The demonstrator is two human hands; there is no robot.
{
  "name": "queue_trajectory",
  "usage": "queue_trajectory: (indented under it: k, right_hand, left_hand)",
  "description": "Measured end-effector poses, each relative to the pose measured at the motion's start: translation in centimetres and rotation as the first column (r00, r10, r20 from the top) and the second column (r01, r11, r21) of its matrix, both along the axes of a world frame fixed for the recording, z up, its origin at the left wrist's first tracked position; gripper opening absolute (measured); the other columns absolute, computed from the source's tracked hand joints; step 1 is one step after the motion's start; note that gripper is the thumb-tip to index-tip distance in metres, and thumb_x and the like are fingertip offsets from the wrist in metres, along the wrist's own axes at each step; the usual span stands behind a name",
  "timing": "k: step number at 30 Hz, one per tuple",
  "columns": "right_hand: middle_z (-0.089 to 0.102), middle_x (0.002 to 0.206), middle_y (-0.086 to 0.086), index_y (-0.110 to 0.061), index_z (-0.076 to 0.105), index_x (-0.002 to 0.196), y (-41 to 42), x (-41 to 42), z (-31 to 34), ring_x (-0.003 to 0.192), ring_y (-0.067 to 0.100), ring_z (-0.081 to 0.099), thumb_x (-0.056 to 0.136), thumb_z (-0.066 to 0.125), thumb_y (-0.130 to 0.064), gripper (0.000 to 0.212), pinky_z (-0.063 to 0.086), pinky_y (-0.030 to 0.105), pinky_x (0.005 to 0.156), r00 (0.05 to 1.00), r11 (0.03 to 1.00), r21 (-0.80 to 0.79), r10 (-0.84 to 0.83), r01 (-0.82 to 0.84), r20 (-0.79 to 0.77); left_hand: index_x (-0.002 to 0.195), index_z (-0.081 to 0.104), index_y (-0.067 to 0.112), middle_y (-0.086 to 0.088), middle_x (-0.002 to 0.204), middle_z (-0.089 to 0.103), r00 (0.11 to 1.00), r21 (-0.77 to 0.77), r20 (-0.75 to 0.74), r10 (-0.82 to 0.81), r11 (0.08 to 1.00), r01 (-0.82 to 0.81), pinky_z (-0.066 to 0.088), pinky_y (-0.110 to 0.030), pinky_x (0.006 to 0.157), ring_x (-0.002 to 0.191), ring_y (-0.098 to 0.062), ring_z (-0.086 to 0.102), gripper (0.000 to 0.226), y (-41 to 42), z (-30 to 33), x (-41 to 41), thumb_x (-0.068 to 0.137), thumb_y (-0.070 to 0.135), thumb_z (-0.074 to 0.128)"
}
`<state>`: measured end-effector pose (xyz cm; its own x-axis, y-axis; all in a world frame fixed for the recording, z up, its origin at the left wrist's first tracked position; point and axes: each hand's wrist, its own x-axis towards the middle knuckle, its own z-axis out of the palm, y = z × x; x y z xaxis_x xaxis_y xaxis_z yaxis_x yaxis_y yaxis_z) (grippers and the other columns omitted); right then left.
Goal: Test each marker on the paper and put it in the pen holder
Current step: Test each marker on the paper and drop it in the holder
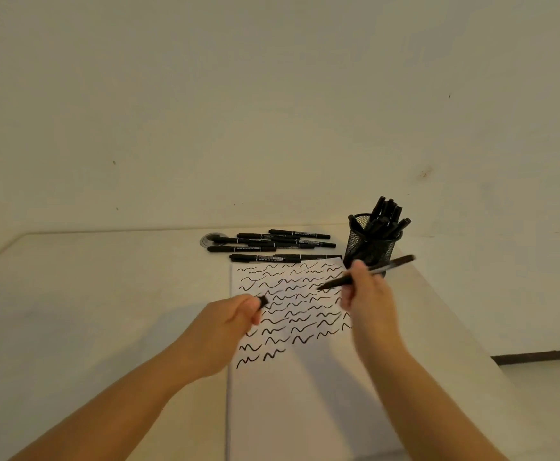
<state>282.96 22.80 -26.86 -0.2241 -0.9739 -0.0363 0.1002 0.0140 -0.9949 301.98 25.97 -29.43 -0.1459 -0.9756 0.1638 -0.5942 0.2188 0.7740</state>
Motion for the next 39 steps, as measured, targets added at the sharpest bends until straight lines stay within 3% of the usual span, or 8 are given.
queue_trajectory:
  k: [4,8,10,16,23,28,35,39]
  right_hand:
    - [0.057,0.052,-0.003,-0.013,0.059,0.074,0.4,-2.3,-1.4,0.044,0.002,0.048,0.091,0.050,-0.027,0.024,0.036,0.011,0.042,0.964,0.995,-0.085,0.026,-0.050,-0.266]
    - [0.072,0.064,-0.001,-0.017,0.065,0.079,1.5,-1.0,-3.0,0.054,0.005,0.062,0.086,0.059,-0.020,0.010,0.040,0.009,0.045,0.904,0.944,-0.006,0.316,-0.331,-0.289]
    - [0.072,0.064,0.000,-0.018,0.066,0.075,1.6,-0.7,-3.7,0.055,0.006,0.063,0.084,0.062,-0.017,0.010,0.041,0.010,0.047,0.891,0.928,-0.006,0.356,-0.373,-0.283]
    - [0.056,0.045,-0.004,-0.015,0.055,0.065,1.7,-0.9,-5.4,0.043,0.002,0.048,0.078,0.058,-0.009,0.015,0.039,0.012,0.045,0.905,0.983,-0.050,0.145,-0.179,-0.400]
    - [0.061,0.052,0.000,-0.019,0.052,0.066,2.3,-0.4,-5.2,0.049,0.007,0.048,0.081,0.057,-0.018,0.016,0.040,0.022,0.051,0.815,0.929,-0.032,0.308,-0.369,-0.490]
    - [0.058,0.058,0.010,-0.020,0.051,0.068,2.1,-0.5,-5.3,0.052,0.008,0.045,0.083,0.057,-0.021,0.016,0.040,0.025,0.052,0.798,0.944,-0.038,0.256,-0.328,-0.546]
    - [0.048,0.050,-0.007,-0.019,0.046,0.061,2.1,-1.1,-5.6,0.049,0.003,0.042,0.080,0.058,-0.013,0.023,0.035,0.018,0.047,0.818,0.971,-0.093,0.133,-0.222,-0.559]
    - [0.055,0.050,-0.006,-0.021,0.049,0.065,2.0,-1.7,-5.3,0.051,0.003,0.050,0.082,0.059,-0.017,0.020,0.038,0.013,0.049,0.895,0.978,-0.201,-0.045,-0.050,-0.443]
  left_hand:
    - [0.072,0.054,0.023,0.007,0.049,0.052,0.977,0.027,-0.170,0.125,0.992,-0.122,0.036,-0.026,0.059,0.049,-0.004,0.043,0.034,-0.5,-1.2,2.0,0.098,0.021,0.033]
    - [0.080,0.056,0.024,0.015,0.068,0.067,0.990,0.001,-0.129,0.064,0.998,-0.064,0.043,-0.011,0.065,0.069,0.002,0.061,0.027,-1.3,-1.6,0.4,0.097,0.021,0.036]
    - [0.087,0.059,0.021,0.017,0.078,0.067,0.996,0.023,-0.079,0.034,0.999,-0.032,0.042,-0.008,0.070,0.078,0.005,0.062,0.026,-1.6,-2.2,-0.3,0.098,0.023,0.036]
    - [0.089,0.059,0.023,0.017,0.088,0.066,0.998,0.020,-0.037,0.042,0.999,-0.042,0.044,-0.010,0.077,0.086,0.006,0.061,0.026,-2.0,-3.5,0.0,0.098,0.025,0.035]
    - [0.078,0.052,0.037,0.018,0.089,0.067,0.998,-0.023,-0.020,0.051,0.998,-0.052,0.047,-0.017,0.081,0.088,0.006,0.061,0.027,-1.7,-3.7,-0.1,0.097,0.027,0.036]
    - [0.083,0.053,0.036,0.019,0.090,0.067,0.999,-0.022,-0.011,0.036,0.999,-0.036,0.046,-0.015,0.081,0.091,0.004,0.061,0.023,-1.6,-3.4,-0.1,0.097,0.028,0.036]
    - [0.081,0.051,0.038,0.023,0.087,0.065,0.999,-0.017,-0.017,0.030,0.999,-0.030,0.043,-0.006,0.076,0.089,0.010,0.059,0.023,-1.5,-3.5,0.0,0.097,0.028,0.036]
    - [0.081,0.052,0.039,0.022,0.085,0.066,1.000,-0.029,-0.011,0.019,0.999,-0.019,0.043,-0.007,0.076,0.087,0.010,0.059,0.023,-1.4,-3.4,0.0,0.096,0.032,0.036]
